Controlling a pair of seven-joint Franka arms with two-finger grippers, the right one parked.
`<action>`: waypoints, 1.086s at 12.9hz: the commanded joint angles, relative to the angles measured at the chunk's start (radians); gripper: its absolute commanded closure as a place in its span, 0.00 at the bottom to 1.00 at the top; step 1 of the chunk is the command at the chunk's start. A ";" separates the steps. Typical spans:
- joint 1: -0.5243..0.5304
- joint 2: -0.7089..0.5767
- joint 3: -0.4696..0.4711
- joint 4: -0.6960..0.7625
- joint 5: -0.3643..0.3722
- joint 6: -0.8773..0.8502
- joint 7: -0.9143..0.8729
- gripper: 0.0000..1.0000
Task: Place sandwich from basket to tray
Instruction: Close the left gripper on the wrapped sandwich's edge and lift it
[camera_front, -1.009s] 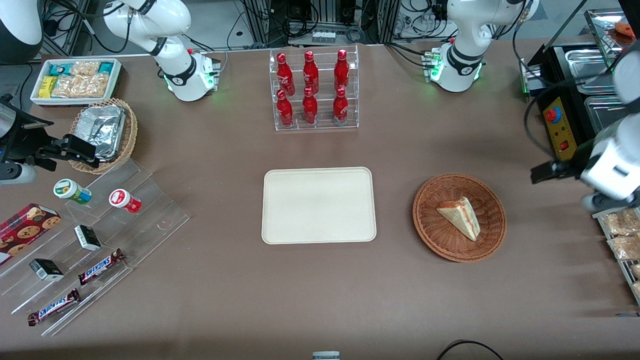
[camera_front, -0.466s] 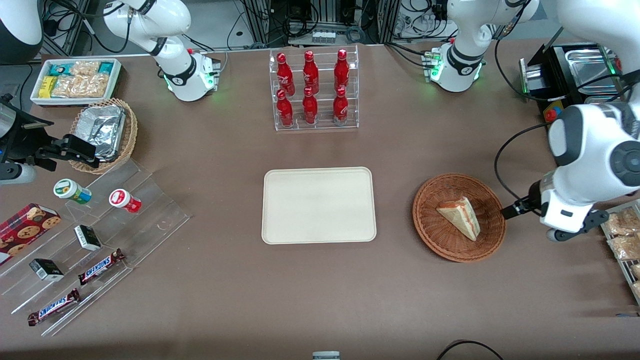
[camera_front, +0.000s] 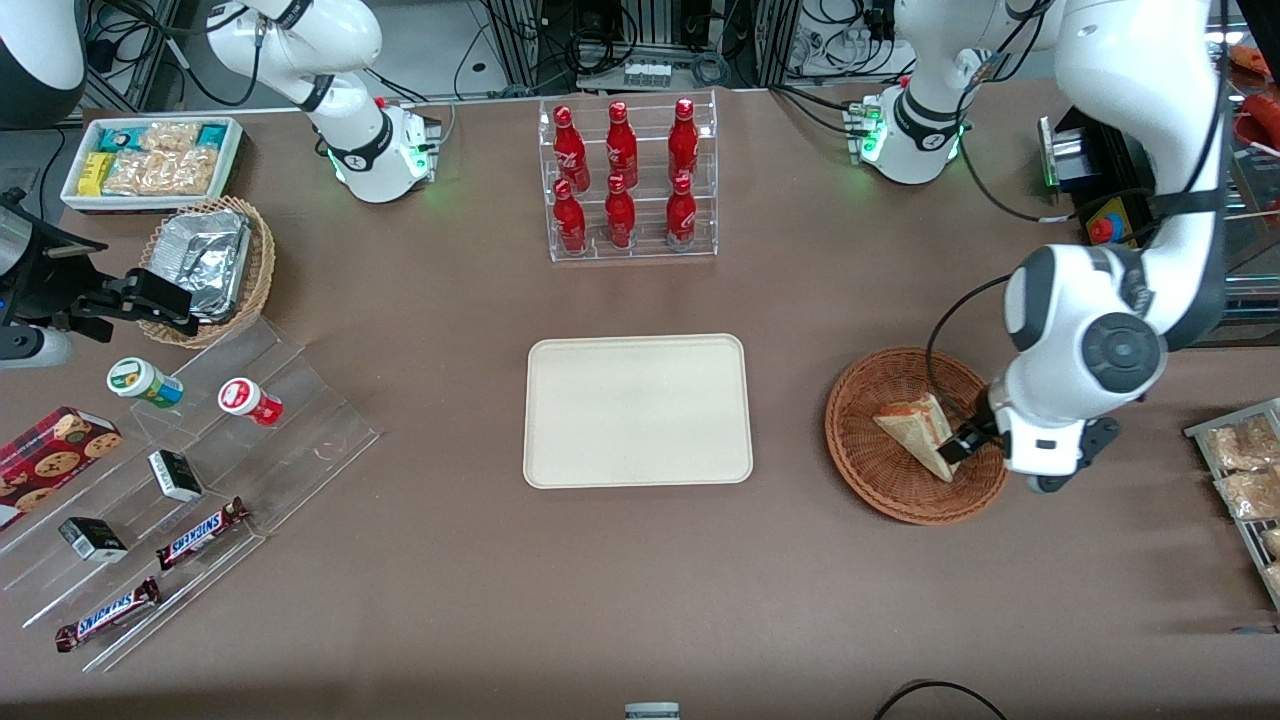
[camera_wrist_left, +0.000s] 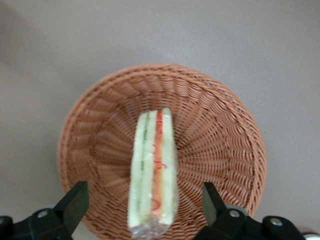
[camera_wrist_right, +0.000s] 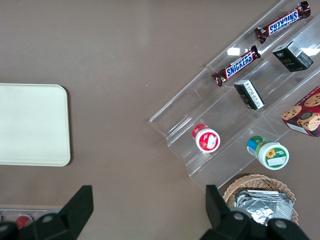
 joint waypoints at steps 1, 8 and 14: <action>-0.018 -0.012 0.006 -0.093 0.006 0.120 -0.045 0.00; -0.021 -0.006 0.006 -0.158 0.003 0.185 -0.046 0.00; -0.041 0.006 0.006 -0.181 0.003 0.185 -0.051 0.00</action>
